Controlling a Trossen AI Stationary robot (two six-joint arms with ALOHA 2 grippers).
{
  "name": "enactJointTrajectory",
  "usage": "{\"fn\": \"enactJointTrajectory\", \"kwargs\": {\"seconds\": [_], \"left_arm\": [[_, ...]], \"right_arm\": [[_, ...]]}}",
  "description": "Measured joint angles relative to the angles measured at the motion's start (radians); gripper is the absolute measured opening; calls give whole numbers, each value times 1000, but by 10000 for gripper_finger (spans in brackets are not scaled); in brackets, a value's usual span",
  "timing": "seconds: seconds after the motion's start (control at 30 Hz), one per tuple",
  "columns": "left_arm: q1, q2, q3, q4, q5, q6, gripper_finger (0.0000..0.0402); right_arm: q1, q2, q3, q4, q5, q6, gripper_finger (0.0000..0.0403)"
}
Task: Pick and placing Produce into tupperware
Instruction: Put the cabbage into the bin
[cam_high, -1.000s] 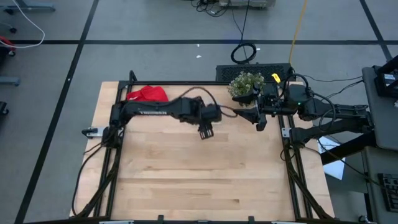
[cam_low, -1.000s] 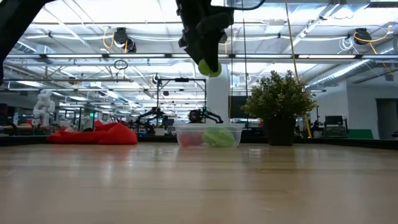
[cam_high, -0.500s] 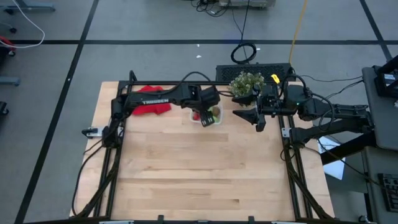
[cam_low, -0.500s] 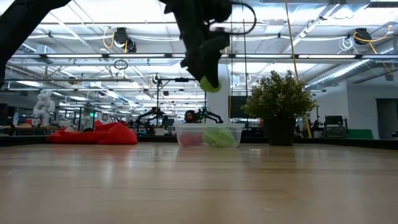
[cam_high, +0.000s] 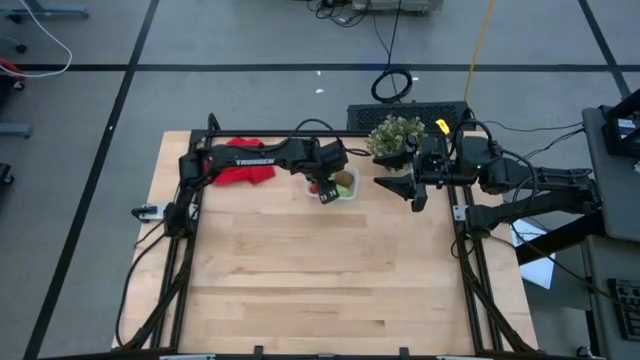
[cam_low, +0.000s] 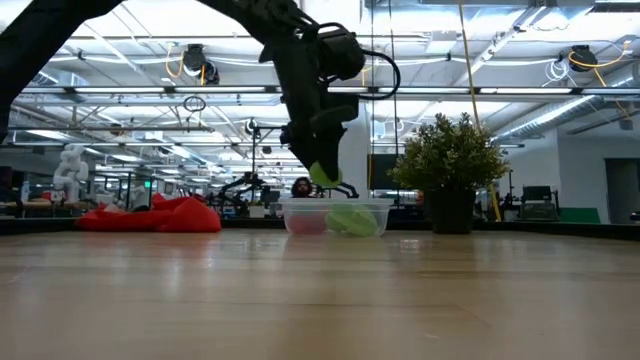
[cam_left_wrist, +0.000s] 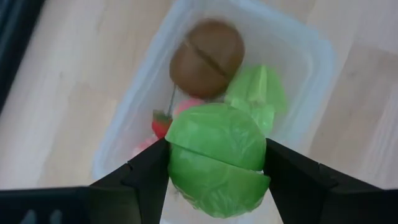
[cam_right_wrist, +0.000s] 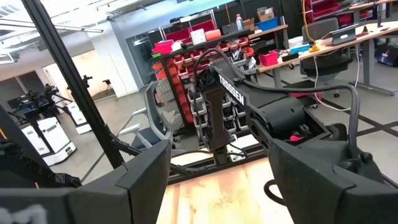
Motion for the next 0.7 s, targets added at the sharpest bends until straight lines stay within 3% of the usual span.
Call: {"fn": "enactJointTrajectory", "kwargs": {"seconds": [0.7], "left_arm": [[49,-1,-42,147,91,23,232]], "right_arm": [[0,0,0,-46,0,3,263]]}}
